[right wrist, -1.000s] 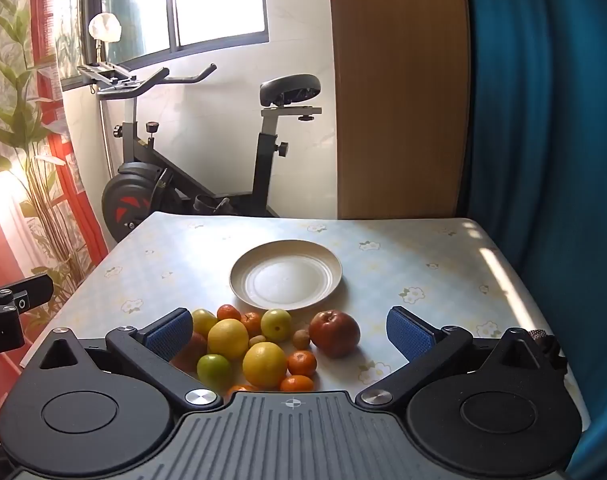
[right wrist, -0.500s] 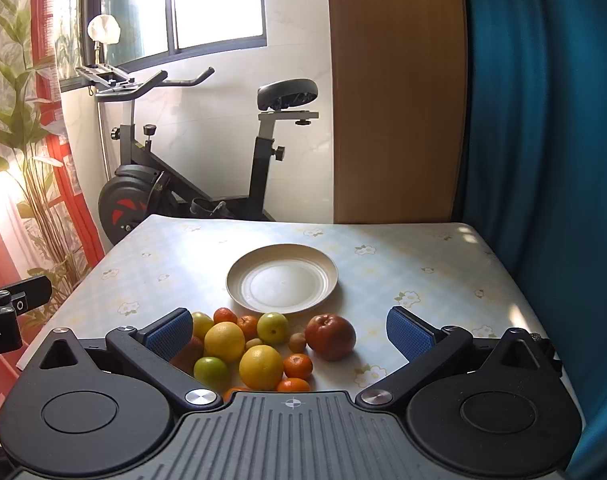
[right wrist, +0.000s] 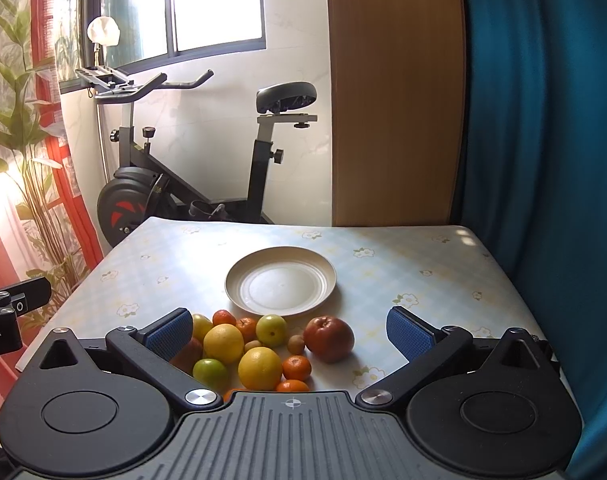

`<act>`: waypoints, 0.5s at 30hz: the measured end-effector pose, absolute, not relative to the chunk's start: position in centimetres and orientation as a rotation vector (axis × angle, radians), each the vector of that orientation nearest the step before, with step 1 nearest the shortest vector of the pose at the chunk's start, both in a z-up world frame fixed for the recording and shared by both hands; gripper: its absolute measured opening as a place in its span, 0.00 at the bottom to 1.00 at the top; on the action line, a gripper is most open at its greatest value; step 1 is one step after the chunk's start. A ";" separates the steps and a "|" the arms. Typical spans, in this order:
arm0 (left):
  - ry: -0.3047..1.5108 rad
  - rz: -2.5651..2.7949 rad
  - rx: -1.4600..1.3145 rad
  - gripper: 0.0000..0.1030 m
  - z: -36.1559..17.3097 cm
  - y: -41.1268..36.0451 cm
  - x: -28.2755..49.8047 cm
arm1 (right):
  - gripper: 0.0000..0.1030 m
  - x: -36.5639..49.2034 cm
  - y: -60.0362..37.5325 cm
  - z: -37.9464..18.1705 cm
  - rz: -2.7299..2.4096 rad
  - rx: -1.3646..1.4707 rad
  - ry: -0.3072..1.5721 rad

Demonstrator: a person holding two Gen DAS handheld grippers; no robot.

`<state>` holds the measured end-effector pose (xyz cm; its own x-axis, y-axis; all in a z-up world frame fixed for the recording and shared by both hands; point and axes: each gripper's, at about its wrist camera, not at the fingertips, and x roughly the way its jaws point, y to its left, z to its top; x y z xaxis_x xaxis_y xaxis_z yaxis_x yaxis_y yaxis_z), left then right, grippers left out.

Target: Organize fruits

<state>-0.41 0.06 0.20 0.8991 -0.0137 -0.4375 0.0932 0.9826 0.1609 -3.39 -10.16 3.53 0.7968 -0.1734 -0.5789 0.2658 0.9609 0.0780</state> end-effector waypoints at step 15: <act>0.453 -0.055 0.178 1.00 0.1 -0.1 -0.4 | 1.00 -3.4 -10.1 3.5 -0.238 0.157 0.604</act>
